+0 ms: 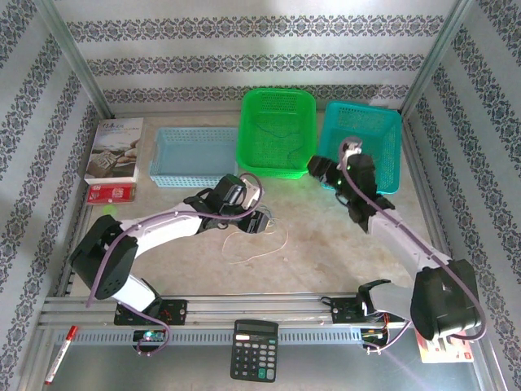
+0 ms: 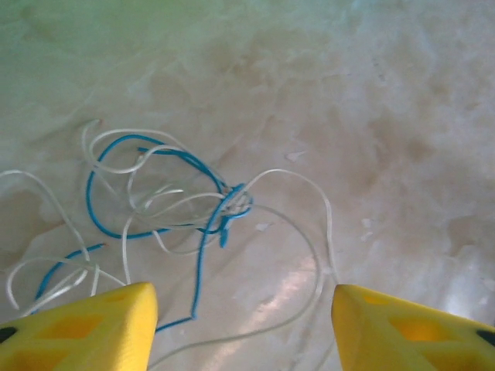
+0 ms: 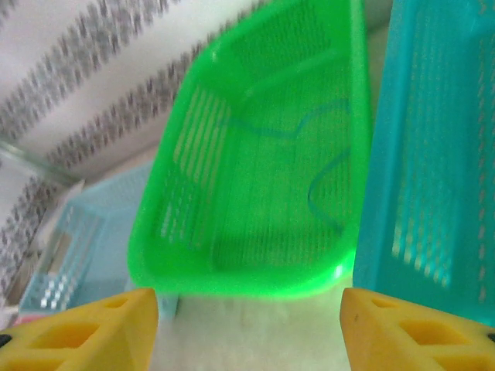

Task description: Untangle the cables

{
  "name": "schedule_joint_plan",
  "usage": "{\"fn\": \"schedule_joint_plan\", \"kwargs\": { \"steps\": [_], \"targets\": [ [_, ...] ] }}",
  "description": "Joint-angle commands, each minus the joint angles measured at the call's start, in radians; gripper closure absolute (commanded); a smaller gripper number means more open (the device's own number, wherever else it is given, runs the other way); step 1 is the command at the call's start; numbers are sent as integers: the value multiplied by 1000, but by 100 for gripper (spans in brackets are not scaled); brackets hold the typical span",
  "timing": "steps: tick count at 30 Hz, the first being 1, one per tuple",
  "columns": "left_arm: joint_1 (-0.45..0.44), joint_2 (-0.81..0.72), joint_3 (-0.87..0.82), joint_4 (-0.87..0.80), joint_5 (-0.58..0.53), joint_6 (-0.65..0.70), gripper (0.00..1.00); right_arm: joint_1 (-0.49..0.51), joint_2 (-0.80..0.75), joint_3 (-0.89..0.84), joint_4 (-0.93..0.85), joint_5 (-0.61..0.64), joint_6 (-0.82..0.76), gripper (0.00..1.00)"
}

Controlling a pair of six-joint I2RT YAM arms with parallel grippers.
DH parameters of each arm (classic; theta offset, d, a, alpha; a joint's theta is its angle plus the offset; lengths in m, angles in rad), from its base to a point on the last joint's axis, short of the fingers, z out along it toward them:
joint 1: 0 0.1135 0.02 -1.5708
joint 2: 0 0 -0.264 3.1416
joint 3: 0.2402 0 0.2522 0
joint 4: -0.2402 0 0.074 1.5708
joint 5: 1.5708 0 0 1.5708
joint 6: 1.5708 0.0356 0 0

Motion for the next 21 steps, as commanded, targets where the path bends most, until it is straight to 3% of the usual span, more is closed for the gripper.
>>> {"fn": "schedule_joint_plan", "kwargs": {
  "steps": [1,11,16,21],
  "targets": [
    [-7,24,35,-21,-45,34,43,60,-50,-89,-21,15,30,36],
    [-7,115,46,42,-21,21,63,177,-39,-246,39,27,82,38],
    [-6,122,59,43,-28,12,98,239,77,-224,95,-8,74,39],
    [-7,42,72,22,-29,-1,100,302,183,-193,142,-20,77,43]
  ]
}}
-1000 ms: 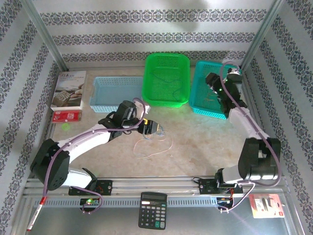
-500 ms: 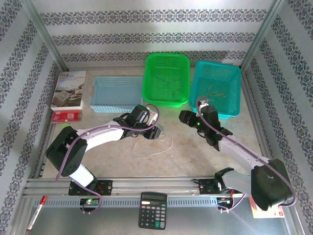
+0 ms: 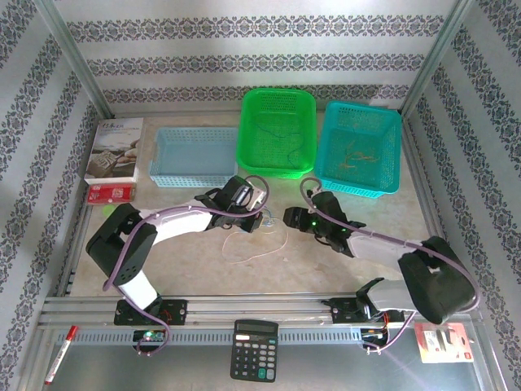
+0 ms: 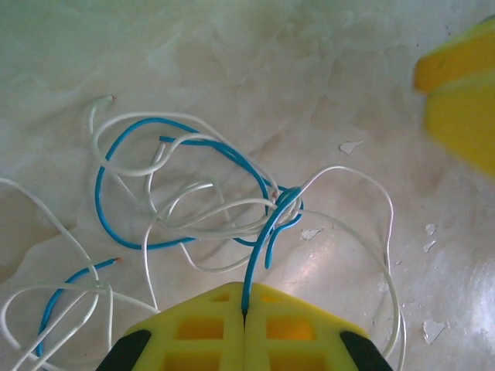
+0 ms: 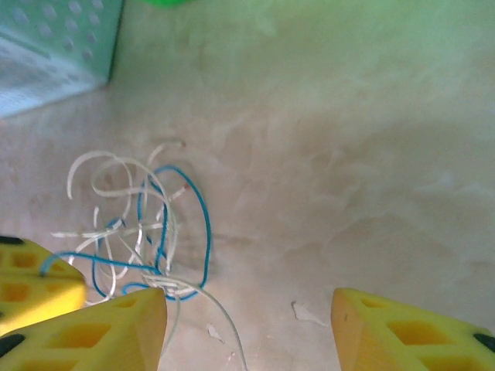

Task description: Untangle the cables

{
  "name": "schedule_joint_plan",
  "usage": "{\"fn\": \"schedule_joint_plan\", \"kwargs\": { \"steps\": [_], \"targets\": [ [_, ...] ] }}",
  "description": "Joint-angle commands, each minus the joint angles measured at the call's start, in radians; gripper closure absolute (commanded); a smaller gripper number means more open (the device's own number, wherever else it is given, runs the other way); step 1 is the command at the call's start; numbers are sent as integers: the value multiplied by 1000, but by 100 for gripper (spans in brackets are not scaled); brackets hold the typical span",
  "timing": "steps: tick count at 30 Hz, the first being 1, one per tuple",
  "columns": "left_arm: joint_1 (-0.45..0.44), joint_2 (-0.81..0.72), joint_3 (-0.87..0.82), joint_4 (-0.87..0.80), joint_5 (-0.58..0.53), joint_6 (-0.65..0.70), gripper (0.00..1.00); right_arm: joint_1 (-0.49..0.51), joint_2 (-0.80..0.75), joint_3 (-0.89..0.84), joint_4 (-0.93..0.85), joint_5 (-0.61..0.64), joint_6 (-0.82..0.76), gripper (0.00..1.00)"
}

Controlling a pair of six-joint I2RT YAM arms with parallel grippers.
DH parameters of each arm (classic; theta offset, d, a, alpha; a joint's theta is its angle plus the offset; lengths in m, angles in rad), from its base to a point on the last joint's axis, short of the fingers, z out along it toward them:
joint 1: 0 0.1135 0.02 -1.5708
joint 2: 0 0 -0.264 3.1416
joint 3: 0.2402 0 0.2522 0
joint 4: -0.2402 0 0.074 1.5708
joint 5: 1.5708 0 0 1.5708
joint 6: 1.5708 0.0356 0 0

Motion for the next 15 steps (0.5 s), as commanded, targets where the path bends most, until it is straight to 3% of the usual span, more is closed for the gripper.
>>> {"fn": "schedule_joint_plan", "kwargs": {
  "steps": [1,4,12,15],
  "targets": [
    [-7,-87,43,5,1,-13,100,38,56,41,77,-18,15,44],
    [-7,-138,48,-9,8,-23,100,59,109,46,116,-19,24,54],
    [-3,-267,63,5,22,-48,100,76,190,34,178,-25,41,100],
    [2,-306,75,12,21,-53,100,75,196,25,184,-21,42,100]
  ]
}}
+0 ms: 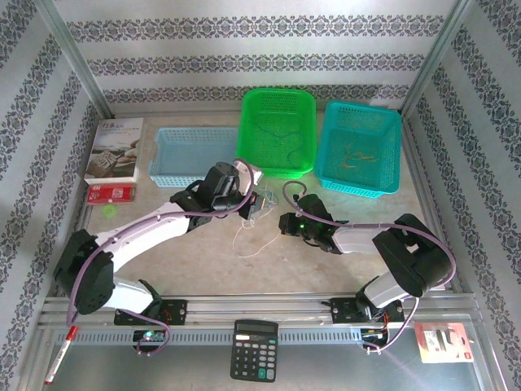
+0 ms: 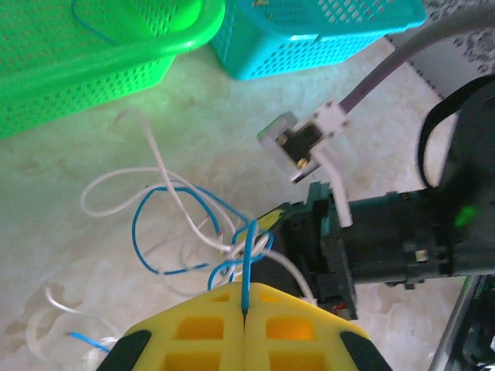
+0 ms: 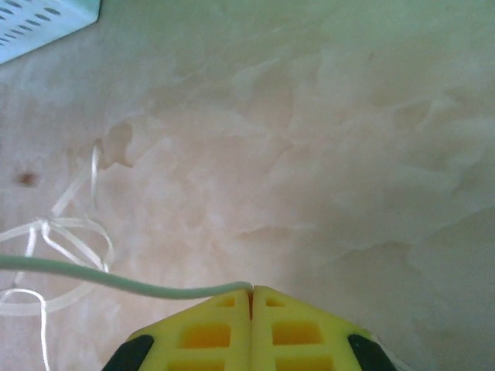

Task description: Untangle the cables

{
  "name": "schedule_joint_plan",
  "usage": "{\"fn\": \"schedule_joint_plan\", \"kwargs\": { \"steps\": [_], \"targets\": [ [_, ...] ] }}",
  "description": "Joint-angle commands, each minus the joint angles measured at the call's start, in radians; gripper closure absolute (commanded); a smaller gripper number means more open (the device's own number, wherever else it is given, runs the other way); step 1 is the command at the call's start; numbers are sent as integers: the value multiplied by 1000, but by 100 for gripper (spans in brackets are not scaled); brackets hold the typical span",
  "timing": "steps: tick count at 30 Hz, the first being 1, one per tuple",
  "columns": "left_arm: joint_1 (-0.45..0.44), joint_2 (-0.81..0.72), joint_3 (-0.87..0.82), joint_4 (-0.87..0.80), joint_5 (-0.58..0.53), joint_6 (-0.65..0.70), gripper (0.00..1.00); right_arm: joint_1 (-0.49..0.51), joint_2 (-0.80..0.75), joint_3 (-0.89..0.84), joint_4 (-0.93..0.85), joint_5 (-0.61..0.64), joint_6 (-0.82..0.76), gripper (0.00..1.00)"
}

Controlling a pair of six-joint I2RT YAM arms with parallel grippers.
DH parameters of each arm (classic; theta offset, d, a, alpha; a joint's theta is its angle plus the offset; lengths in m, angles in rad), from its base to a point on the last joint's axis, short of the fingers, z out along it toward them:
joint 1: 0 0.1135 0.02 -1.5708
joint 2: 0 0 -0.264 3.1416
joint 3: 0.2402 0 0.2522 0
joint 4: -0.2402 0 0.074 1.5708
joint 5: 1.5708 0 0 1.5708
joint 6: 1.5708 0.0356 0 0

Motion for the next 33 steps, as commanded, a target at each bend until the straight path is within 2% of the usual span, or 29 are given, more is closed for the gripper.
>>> {"fn": "schedule_joint_plan", "kwargs": {
  "steps": [1,10,13,15,16,18,24,33],
  "targets": [
    [4,-54,38,17,6,-24,100,8,9,-5,44,1,3,100],
    [16,-144,57,9,-60,-8,100,-21,-33,-45,-19,60,16,100],
    [18,-146,50,21,-47,-12,100,-52,-61,-62,-14,13,12,98],
    [16,-134,50,19,-17,-12,100,-56,-103,-69,-1,-40,-15,64],
    [17,-127,46,17,-5,-11,100,-56,-135,-70,-6,-63,-30,53],
    [16,-114,35,19,9,-14,100,-56,-205,-66,-27,-90,-49,43],
    [16,-69,-5,67,35,-32,100,-58,-391,-26,-84,-130,-63,38],
    [16,-43,-23,93,48,-46,100,-48,-501,-2,-92,-108,-16,38]
  ]
}}
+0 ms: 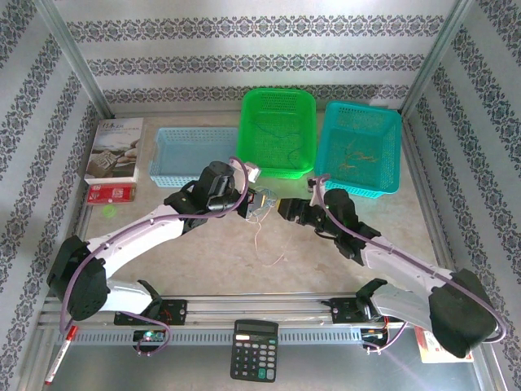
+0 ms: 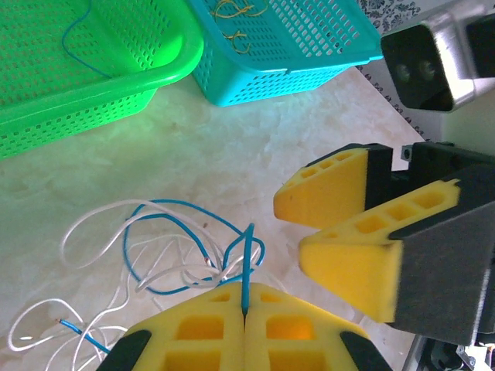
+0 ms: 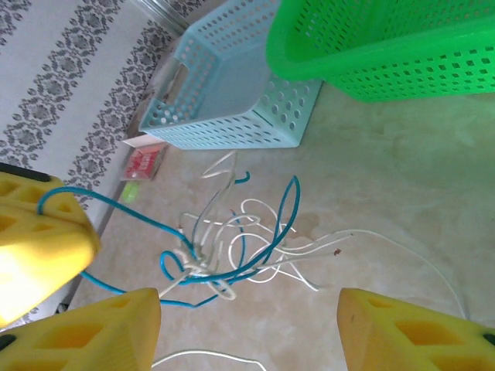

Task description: Untangle the cables

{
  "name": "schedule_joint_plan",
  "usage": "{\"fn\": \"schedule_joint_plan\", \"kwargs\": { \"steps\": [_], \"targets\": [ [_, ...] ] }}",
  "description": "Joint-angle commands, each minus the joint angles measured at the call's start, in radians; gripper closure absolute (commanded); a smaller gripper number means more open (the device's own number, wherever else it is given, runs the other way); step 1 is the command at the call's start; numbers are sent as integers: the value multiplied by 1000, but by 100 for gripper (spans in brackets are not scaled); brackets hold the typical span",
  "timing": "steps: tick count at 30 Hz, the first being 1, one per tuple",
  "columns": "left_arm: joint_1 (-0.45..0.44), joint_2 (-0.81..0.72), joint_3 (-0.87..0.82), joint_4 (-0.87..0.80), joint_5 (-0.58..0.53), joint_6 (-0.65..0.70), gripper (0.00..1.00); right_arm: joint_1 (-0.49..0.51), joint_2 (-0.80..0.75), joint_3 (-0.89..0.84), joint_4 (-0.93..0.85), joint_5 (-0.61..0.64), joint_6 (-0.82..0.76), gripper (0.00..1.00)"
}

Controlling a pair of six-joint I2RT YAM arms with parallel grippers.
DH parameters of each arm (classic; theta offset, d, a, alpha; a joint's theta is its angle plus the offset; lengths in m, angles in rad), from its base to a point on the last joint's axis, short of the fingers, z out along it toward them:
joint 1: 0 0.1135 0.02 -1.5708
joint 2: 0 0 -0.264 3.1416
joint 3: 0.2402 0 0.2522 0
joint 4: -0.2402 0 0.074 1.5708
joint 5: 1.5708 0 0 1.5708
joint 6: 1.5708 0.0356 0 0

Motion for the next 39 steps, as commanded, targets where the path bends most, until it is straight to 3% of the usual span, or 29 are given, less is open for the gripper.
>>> {"fn": "schedule_joint_plan", "kwargs": {
  "steps": [1,6,15,18,23,28,39],
  "targets": [
    [9,-2,-6,59,18,-19,100,5,-48,10,-18,19,17,38],
    [8,4,-6,73,23,-23,100,25,-43,31,1,33,15,35],
    [8,12,7,97,52,-46,100,66,150,93,103,65,9,35],
    [9,12,4,108,67,-54,100,66,216,103,153,87,20,46],
    [8,10,-14,142,76,-80,100,56,296,74,236,121,41,98],
    [25,-14,-13,151,73,-92,100,37,302,-21,259,183,51,100],
    [164,-161,-36,133,83,-123,100,-148,250,-234,217,225,119,100]
  ]
}}
